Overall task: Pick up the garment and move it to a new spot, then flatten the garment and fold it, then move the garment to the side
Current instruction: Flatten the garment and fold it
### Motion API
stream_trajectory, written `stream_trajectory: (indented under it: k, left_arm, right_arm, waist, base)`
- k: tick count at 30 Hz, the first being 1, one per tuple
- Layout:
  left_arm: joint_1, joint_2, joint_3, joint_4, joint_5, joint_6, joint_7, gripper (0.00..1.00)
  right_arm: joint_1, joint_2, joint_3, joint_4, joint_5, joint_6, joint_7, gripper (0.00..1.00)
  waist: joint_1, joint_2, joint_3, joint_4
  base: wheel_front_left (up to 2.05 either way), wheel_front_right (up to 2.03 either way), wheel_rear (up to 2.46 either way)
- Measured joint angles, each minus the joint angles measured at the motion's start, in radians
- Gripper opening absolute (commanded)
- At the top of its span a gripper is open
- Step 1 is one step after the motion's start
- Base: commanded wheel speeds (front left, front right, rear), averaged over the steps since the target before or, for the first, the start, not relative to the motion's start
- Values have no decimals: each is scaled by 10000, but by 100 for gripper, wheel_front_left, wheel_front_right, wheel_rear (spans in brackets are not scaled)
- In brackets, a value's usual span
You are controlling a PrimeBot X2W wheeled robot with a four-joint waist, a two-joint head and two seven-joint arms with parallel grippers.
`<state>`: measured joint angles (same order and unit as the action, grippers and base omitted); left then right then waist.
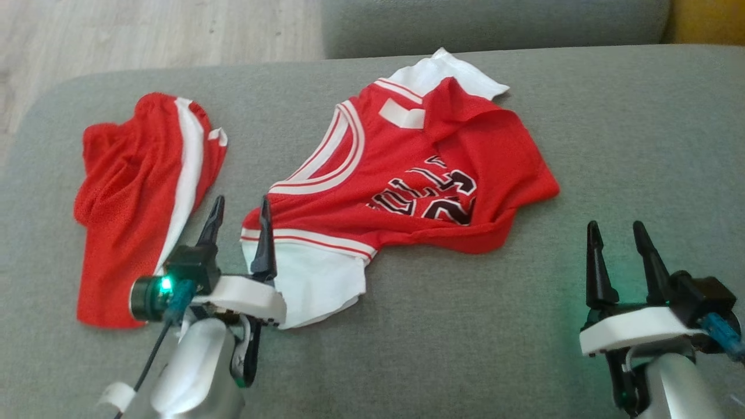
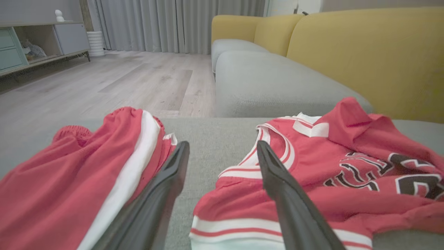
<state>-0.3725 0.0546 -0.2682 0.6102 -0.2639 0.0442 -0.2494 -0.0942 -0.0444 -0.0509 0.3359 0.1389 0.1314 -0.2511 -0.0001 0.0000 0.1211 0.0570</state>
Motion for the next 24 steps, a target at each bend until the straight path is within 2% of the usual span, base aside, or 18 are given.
stream_trajectory:
  k: [6, 11, 16, 17, 18, 19, 24]
  left_arm:
    - [433, -75, -291, -836, 69, -8, 0, 100]
    - [537, -88, -577, -1034, 65, -8, 0, 100]
    - [527, -111, -773, -1089, 25, 0, 0, 100]
    - [527, -113, -817, -1106, -42, 10, 0, 100]
    - [527, -113, -840, -1122, -82, 13, 0, 100]
    - [527, -115, -853, -1126, -90, 52, 0, 100]
    - [530, -115, -853, -1124, -90, 174, 0, 100]
  right_arm:
    - [-938, -2, -295, 1118, 238, 0, 399, 100]
    - [-2438, -17, -734, 2637, 821, 0, 1114, 100]
    - [-3388, -29, -980, 4080, 995, 0, 1298, 100]
    - [-3509, -29, -999, 4332, 1014, 0, 1342, 80]
    - [-3603, -29, -1014, 4544, 1018, 0, 1369, 29]
    - [-3681, -29, -1034, 4725, 1011, 0, 1358, 0]
    - [-3803, -63, -917, 5035, 761, 0, 708, 0]
  waist:
    - [1, 0, 250, 439]
    - [2, 0, 566, 835]
    - [3, 0, 823, 1245]
    - [2, 0, 859, 1314]
    - [2, 0, 888, 1368]
    - [3, 0, 907, 1408]
    - [2, 0, 801, 1323]
  base:
    - [0, 0, 0]
    - [0, 0, 0]
    - [0, 0, 0]
    - [0, 0, 0]
    - [0, 0, 0]
    - [0, 0, 0]
    - [0, 0, 0]
